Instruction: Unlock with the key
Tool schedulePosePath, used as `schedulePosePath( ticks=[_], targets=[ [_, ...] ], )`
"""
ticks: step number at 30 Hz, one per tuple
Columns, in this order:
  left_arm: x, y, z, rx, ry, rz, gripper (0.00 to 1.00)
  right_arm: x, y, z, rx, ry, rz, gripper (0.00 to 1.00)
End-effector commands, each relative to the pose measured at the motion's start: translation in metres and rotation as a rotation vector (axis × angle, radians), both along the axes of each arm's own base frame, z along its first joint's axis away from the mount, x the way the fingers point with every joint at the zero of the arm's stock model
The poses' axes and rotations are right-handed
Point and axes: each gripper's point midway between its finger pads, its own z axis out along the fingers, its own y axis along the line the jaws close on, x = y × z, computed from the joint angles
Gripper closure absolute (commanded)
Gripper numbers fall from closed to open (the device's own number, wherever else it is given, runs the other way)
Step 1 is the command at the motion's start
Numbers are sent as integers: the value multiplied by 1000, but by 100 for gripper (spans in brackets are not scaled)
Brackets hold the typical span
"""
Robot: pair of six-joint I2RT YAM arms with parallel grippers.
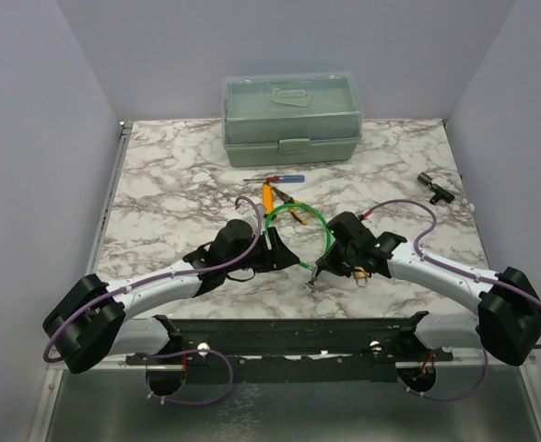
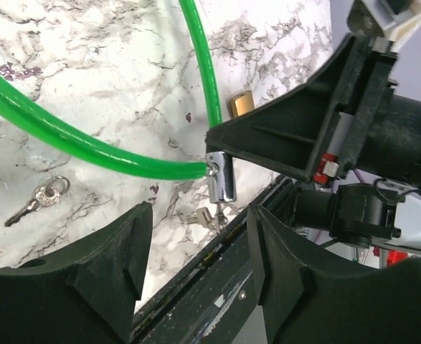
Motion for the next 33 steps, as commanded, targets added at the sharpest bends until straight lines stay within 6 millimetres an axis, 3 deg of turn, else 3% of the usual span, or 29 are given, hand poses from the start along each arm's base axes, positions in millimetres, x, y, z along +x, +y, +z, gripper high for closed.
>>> schedulePosePath(
  ticks=[1, 8, 13, 25, 28, 32, 33],
  targets=[
    [12, -2, -7, 11, -2, 45, 41, 10, 8, 29, 29, -92, 50, 100],
    [14, 5, -16, 7, 32, 111, 41, 11, 8, 40, 37, -111, 57, 100],
    [21, 9, -9, -52, 22, 184, 42, 9, 12, 39, 50, -102, 77, 100],
    [34, -1, -22, -137, 130, 281, 45, 7, 20, 42, 95, -100, 100, 100],
    [38, -6, -24, -146, 151, 289, 52, 6, 21, 45, 103, -103, 106, 100],
    [42, -14, -17, -168, 152, 278, 71, 4, 20, 47, 109, -105, 100, 100],
    [43, -15, -16, -173, 152, 279, 79, 4, 20, 47, 112, -107, 99, 100]
  ],
)
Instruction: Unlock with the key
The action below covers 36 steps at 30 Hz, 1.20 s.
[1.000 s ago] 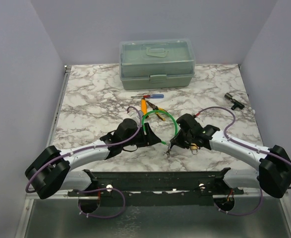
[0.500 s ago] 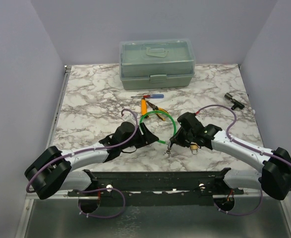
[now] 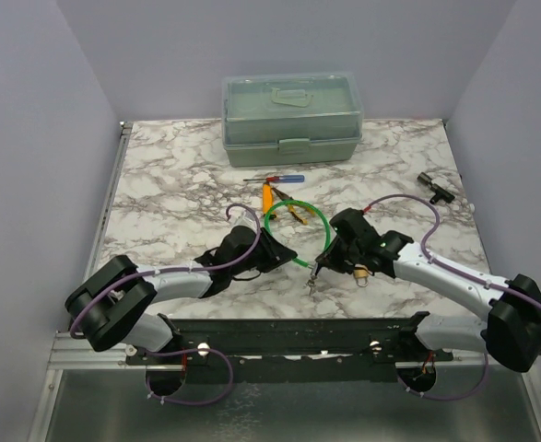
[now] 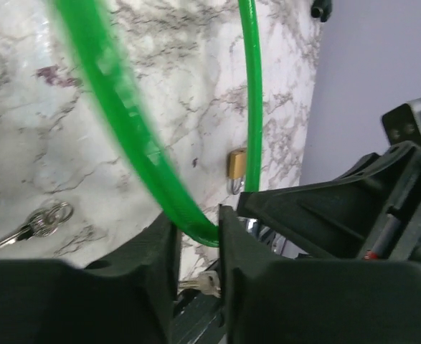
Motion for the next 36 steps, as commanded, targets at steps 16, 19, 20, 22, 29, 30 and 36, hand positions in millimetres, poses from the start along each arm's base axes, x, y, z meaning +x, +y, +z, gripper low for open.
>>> schedulePosePath(
  ticks=[16, 19, 20, 22, 29, 30, 36],
  targets=[
    [14, -4, 42, -213, 22, 122, 100, -5, 18, 17, 208, -69, 3, 43],
    [15, 0, 45, -235, 30, 149, 100, -8, 11, 17, 222, -76, -41, 33],
    [14, 1, 45, -246, 39, 155, 100, -10, 8, 15, 230, -72, -59, 30],
    [16, 5, 46, -263, 43, 190, 100, -13, 4, 14, 253, -66, -92, 29],
    [18, 9, 54, -329, 63, 233, 100, -28, -2, -6, 373, 8, -205, 28],
    [18, 9, 54, -333, 67, 232, 100, -28, 1, -7, 399, 7, -204, 29],
    [16, 10, 56, -361, 81, 232, 100, -17, 15, 1, 556, -45, -222, 30]
  ],
)
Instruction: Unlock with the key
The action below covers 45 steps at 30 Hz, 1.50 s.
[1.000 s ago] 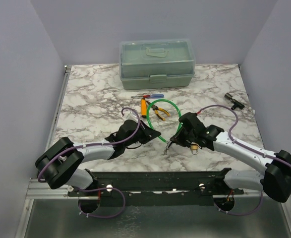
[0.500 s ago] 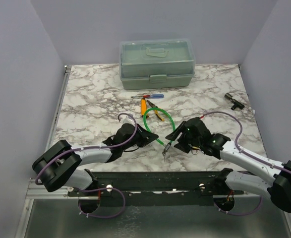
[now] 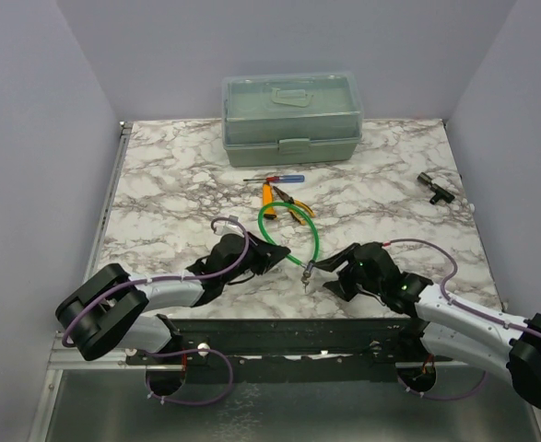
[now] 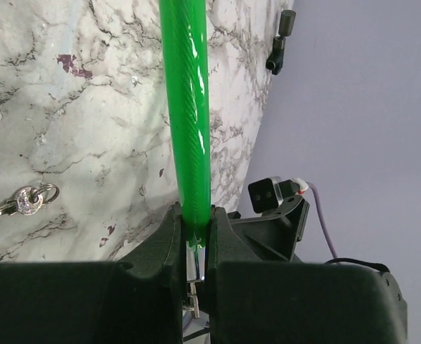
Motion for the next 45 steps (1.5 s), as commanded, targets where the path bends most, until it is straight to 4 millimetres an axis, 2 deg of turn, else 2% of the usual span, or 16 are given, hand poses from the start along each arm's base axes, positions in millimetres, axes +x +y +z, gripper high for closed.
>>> schedulePosePath(
  ticks=[1, 9, 19, 22, 26, 32, 45],
  targets=[
    [7, -2, 36, -141, -44, 46, 100, 14, 22, 26, 191, -67, -33, 31],
    [5, 8, 43, -168, -54, 69, 100, 22, 24, 27, 251, -98, -72, 35],
    [-4, 11, 50, -232, -27, 58, 100, 31, 38, 36, 292, -169, -27, 46],
    [-7, 13, 53, -256, -14, 62, 100, 29, 44, 41, 305, -177, 11, 47],
    [-9, 18, 49, -267, 0, 79, 100, 30, 45, 48, 314, -214, 25, 50],
    [-9, 21, 44, -278, 4, 91, 100, 29, 50, 49, 320, -217, 55, 54],
    [-8, 14, 33, -295, 19, 77, 100, 23, 57, 50, 317, -188, 101, 59]
  ],
)
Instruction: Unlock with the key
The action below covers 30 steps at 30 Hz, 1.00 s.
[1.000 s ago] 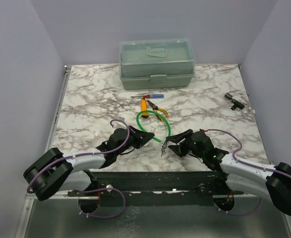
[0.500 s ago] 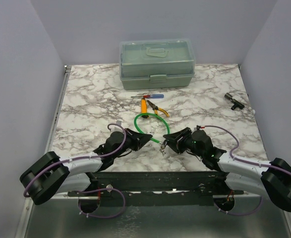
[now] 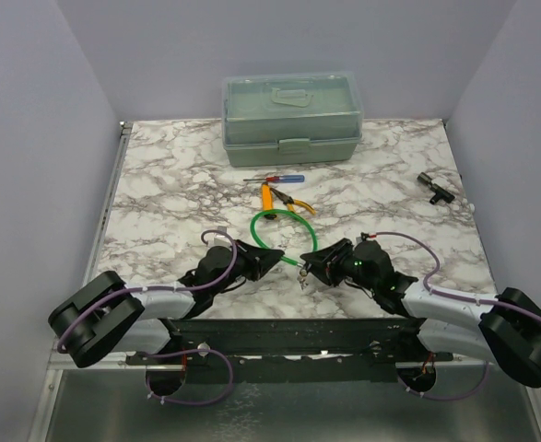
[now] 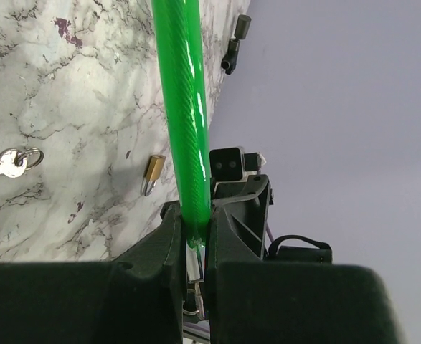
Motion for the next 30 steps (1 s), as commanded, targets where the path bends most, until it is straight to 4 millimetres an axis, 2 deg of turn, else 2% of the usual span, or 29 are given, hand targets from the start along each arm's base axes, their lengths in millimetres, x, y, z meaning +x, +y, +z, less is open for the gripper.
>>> schedulePosePath(
  ticks=[1, 5, 7, 9, 10, 13, 18, 24, 27, 30],
  targets=[
    [6, -3, 21, -96, -39, 16, 100, -1, 6, 13, 4, -29, 32, 61],
    [5, -4, 18, -99, -31, 9, 100, 1, 3, 14, -11, -39, 18, 73],
    [3, -5, 17, -94, -36, 2, 98, 1, 2, 12, -25, -31, 13, 86],
    [2, -4, 17, -86, -48, -3, 87, 2, 2, 12, -39, -30, 13, 98],
    [1, -3, 16, -82, -52, -3, 78, 3, 1, 12, -49, -33, 14, 100],
    [-4, 2, 11, -68, -55, -8, 56, 5, -1, 13, -74, -40, 5, 100],
    [-22, -1, -6, -7, -21, -103, 39, 14, -11, 13, -139, -57, -50, 100],
    [-40, 0, -26, 62, 21, -183, 37, 21, -21, 11, -206, -63, -94, 100],
    [-46, -6, -21, 127, -35, -233, 40, 25, -25, 10, -249, -53, -117, 100],
    [-51, -16, -7, 220, -146, -285, 44, 30, -28, 11, -279, -48, -142, 100]
  ],
)
